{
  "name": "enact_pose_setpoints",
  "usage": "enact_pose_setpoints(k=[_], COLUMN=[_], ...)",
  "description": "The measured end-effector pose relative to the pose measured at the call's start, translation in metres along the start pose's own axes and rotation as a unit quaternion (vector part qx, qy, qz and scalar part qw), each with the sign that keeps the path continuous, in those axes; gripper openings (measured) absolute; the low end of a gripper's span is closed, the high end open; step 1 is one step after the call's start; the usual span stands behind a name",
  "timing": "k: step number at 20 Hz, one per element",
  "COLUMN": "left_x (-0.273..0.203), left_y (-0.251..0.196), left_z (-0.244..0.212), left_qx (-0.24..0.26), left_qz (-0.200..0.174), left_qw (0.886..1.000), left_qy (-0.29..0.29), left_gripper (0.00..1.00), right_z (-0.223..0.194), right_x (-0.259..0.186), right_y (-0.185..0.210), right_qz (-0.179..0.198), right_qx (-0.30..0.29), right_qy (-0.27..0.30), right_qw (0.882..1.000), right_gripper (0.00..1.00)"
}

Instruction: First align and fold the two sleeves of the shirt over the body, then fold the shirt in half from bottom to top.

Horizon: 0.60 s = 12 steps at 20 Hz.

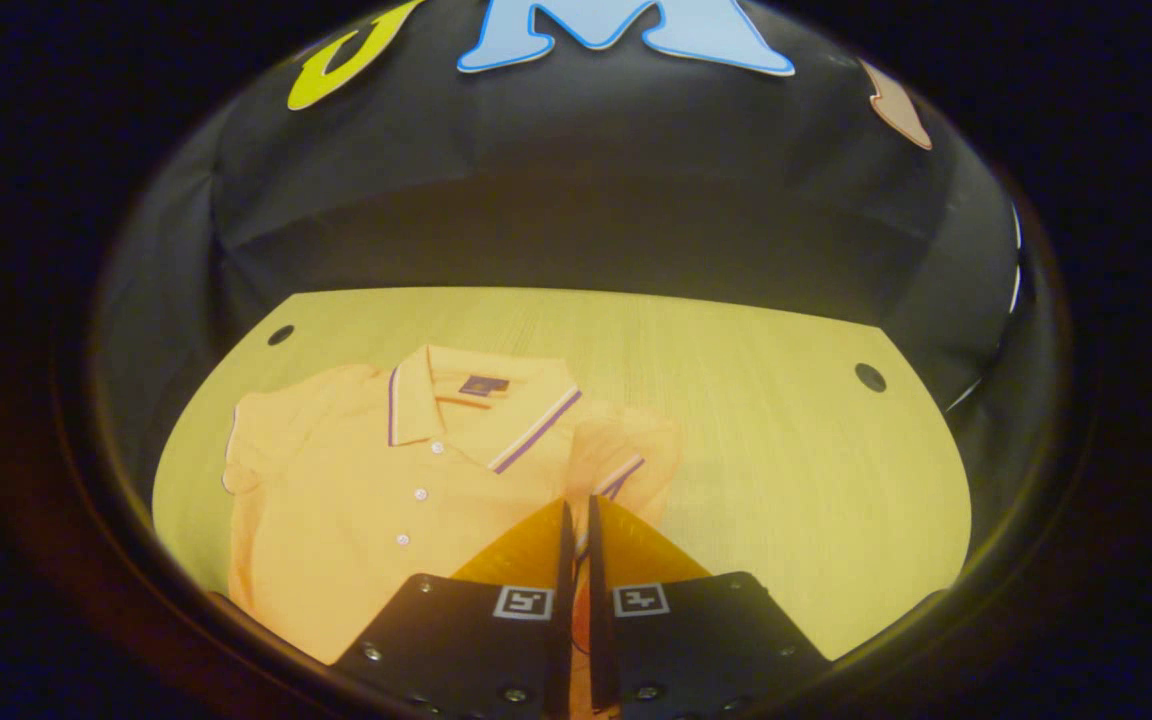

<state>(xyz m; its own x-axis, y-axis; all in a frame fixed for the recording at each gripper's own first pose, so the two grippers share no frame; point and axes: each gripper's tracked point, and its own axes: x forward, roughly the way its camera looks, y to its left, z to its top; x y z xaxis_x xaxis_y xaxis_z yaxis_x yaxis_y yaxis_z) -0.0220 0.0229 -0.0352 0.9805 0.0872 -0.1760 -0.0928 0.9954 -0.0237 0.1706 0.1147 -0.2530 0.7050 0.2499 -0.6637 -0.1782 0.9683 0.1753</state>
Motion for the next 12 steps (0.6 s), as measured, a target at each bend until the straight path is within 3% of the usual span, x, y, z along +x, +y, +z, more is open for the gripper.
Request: enact_pose_setpoints(k=[3,4,5,6,9,10,12], left_x=[0.004,0.005,0.007,0.008,0.015,0.017,0.022], left_y=[-0.003,-0.004,-0.004,-0.005,-0.006,-0.006,-0.005], left_z=[-0.001,-0.001,-0.001,-0.001,-0.006,-0.009,-0.016], left_qx=[0.0,0.001,0.003,0.004,0.002,0.001,-0.003], left_qz=[-0.016,-0.021,-0.027,-0.033,-0.048,-0.052,-0.059], left_qw=[1.0,1.0,1.0,0.999,0.999,0.999,0.998], left_qy=[0.001,0.002,0.002,0.001,0.006,0.011,0.024], left_gripper=[0.96,0.96,0.96,0.96,0.96,0.96,0.96], right_z=[0.002,0.004,0.007,0.009,0.023,0.029,0.04], right_x=[-0.006,-0.011,-0.017,-0.023,-0.054,-0.065,-0.089], right_y=[0.0,-0.001,0.002,0.003,0.012,0.015,0.024], right_qz=[-0.004,-0.01,-0.011,-0.012,-0.02,-0.025,-0.031], right_qx=[0.005,0.003,0.003,0.004,0.009,0.012,0.019], right_qy=[0.002,-0.004,-0.01,-0.017,-0.049,-0.063,-0.09], right_qw=[1.0,1.0,1.0,1.0,0.999,0.998,0.995], right_gripper=[0.29,0.47,0.49,0.61,0.82,0.95,0.98])
